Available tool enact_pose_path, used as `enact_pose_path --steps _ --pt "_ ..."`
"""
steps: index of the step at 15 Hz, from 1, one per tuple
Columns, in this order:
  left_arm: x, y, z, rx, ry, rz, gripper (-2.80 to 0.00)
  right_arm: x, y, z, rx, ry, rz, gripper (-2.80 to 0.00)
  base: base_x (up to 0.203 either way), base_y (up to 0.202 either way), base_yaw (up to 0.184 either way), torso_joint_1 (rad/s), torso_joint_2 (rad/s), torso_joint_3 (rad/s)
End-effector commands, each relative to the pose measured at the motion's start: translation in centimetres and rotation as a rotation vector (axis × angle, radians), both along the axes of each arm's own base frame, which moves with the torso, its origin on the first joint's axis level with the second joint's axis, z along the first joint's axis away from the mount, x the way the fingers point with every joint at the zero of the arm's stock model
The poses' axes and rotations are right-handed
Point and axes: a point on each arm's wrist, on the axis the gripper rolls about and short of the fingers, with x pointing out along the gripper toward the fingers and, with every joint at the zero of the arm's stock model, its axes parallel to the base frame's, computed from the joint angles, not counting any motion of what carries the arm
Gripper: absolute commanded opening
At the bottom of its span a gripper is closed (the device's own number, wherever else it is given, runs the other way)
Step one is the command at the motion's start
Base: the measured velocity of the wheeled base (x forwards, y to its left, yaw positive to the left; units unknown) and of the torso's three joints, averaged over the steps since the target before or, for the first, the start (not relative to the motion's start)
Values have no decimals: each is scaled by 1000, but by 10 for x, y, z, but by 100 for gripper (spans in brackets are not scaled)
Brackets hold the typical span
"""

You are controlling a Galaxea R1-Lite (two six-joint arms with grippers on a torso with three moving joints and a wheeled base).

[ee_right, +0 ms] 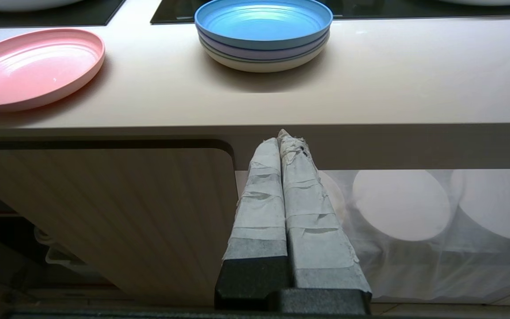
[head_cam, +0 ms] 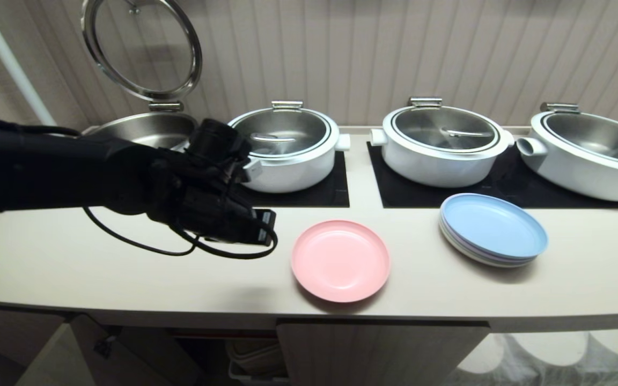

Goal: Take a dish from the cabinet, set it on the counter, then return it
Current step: Pick up the plate from the table

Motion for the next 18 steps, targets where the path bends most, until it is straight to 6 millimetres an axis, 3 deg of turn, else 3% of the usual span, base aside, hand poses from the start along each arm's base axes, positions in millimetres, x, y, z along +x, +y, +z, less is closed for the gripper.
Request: enact_pose_path --steps 1,8,18 --pt "13 -23 -16 35 46 -10 -280 0 0 0 0 0 1 -280 0 0 0 0 0 0" --pt "17 -66 -21 117 90 46 -280 0 0 0 0 0 -1 -280 0 0 0 0 0 0" --pt "22 -68 -25 125 129 111 -280 0 0 0 0 0 1 -280 0 0 0 0 0 0"
